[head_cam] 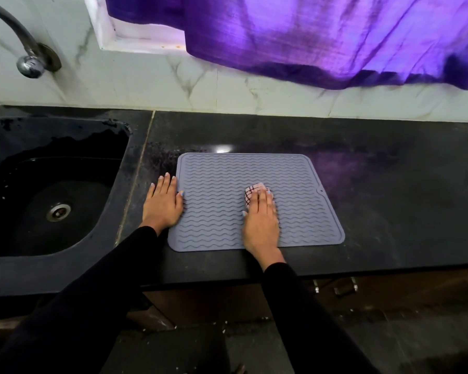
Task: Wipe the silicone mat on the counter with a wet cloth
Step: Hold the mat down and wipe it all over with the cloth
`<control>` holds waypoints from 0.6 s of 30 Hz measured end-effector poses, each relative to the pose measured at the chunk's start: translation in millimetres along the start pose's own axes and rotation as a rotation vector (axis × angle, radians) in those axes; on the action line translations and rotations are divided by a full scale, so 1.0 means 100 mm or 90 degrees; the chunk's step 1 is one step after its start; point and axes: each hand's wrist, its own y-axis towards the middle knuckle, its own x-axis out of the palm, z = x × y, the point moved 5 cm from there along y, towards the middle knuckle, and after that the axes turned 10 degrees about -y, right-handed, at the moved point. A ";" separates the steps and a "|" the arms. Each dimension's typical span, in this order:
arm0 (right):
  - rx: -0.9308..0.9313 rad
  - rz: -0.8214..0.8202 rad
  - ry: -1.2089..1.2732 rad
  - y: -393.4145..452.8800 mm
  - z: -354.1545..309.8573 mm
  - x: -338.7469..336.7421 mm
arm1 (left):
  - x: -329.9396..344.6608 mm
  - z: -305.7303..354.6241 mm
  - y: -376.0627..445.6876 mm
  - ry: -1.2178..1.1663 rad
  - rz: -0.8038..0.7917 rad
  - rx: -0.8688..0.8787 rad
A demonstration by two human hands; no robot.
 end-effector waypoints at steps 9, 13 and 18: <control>-0.047 -0.125 0.373 0.24 0.27 -0.06 | -0.02 0.01 -0.01 0.003 0.007 -0.011; 0.221 -0.270 0.931 0.53 0.68 -0.11 | -0.01 0.02 -0.01 -0.001 0.012 -0.013; 0.302 0.013 0.594 0.41 0.85 -0.35 | -0.02 0.00 0.00 -0.002 0.016 -0.018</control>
